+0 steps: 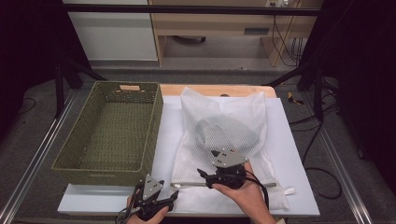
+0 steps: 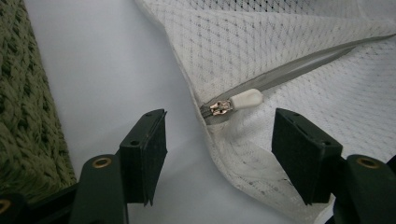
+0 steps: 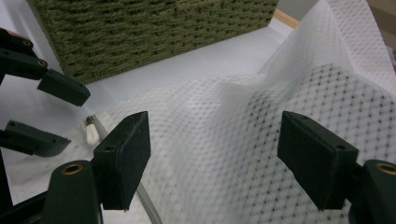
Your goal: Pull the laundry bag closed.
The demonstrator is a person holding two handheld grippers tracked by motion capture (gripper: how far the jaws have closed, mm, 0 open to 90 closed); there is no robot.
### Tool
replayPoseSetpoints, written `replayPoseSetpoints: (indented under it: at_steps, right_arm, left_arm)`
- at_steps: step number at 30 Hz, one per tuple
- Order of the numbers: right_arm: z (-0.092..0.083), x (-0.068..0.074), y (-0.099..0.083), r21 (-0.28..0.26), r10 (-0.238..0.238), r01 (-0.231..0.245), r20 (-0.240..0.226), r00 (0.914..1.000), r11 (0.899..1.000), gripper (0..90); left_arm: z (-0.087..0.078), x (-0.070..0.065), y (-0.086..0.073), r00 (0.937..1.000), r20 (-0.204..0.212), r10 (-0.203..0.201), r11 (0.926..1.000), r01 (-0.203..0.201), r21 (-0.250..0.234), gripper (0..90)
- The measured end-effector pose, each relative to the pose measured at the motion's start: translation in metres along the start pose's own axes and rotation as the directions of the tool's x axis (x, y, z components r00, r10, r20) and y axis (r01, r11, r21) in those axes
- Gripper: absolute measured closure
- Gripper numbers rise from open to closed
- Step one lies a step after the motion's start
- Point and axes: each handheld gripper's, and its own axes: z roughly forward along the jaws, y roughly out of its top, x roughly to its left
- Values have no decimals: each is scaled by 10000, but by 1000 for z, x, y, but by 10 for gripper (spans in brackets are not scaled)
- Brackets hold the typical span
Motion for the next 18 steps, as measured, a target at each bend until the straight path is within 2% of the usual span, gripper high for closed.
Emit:
replayPoseSetpoints:
  at_steps: [6, 10, 13, 16, 18]
  right_arm:
    - [14, 10, 14, -128, -423, 420, -206, 9989, 9990, 348]
    - [19, 14, 19, -95, -462, 459, -336, 9984, 9989, 403]
    - [19, 17, 18, -137, -583, 579, -326, 9978, 9982, 434]
    - [17, 15, 13, -174, -436, 430, -340, 9985, 9989, 450]
    - [17, 14, 11, -100, -407, 403, -351, 9986, 9991, 453]
  left_arm:
    - [-2, 2, 0, 10000, 73, 10, 10000, -10, 3, 375]
    - [-1, 2, 0, 10000, 36, -63, 10000, 63, -55, 400]
    - [-1, 2, -1, 9999, -52, -120, 9999, 120, -42, 442]
    - [-1, 3, -1, 9998, -28, -183, 9998, 183, -15, 475]
    - [0, 3, -2, 9990, 116, -428, 9990, 429, -114, 499]
